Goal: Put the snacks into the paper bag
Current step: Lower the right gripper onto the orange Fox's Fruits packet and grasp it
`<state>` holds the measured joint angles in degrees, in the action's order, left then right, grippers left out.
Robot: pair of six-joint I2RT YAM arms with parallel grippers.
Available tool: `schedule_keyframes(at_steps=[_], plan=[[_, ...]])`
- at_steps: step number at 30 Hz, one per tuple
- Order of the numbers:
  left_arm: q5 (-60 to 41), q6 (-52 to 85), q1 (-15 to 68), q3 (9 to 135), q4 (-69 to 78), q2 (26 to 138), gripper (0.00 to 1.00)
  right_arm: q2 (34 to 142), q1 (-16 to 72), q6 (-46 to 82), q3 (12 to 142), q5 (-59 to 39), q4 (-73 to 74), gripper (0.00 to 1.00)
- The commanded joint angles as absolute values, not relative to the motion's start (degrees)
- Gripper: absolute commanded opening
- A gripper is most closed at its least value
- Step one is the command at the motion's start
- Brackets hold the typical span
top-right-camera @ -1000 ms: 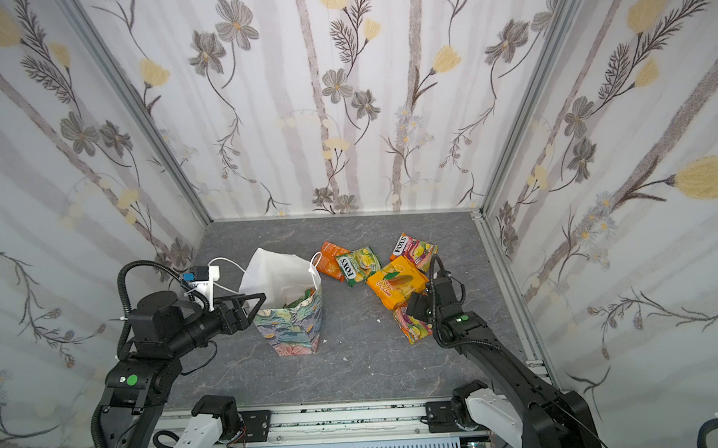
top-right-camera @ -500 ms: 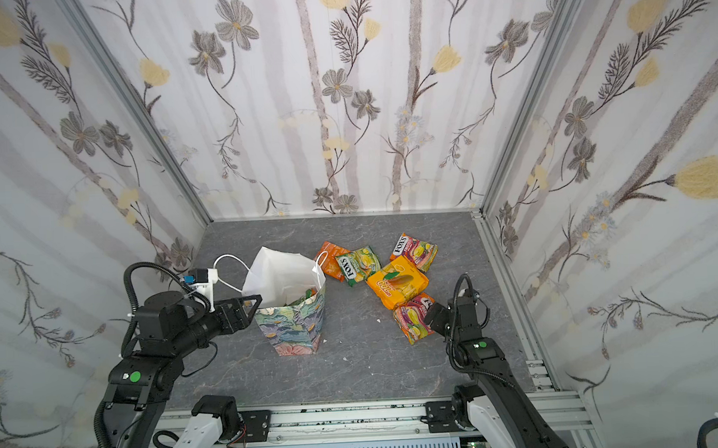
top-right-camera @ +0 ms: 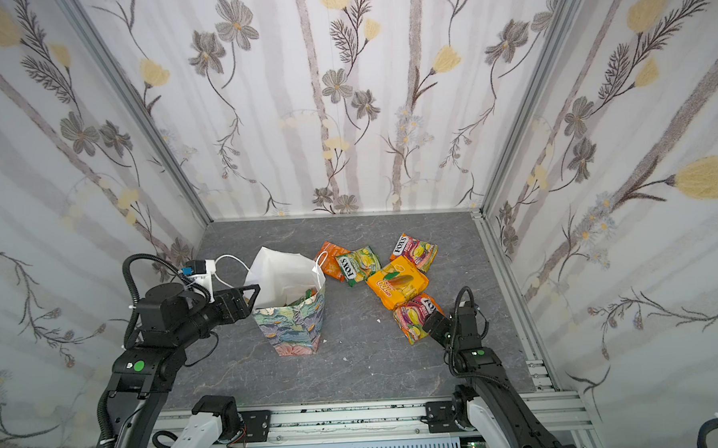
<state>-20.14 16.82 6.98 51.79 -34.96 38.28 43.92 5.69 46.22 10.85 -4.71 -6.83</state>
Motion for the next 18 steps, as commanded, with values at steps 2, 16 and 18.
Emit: schedule_keyframes(at_steps=[2, 16, 18], plan=[[-19.4, 16.7, 6.9, 50.4, -29.9, 38.8, 0.88, 45.0, 4.3, 46.9, 9.8, -7.3, -0.8, 0.88], [-20.2, 14.6, 6.8, 46.3, -23.8, 38.5, 0.89, 48.6, 0.8, 48.2, 5.3, -11.5, 9.7, 0.54], [-20.1, 14.0, 6.8, 45.8, -23.3, 38.4, 0.89, 48.5, 0.6, 48.1, 5.3, -11.7, 10.2, 0.49]])
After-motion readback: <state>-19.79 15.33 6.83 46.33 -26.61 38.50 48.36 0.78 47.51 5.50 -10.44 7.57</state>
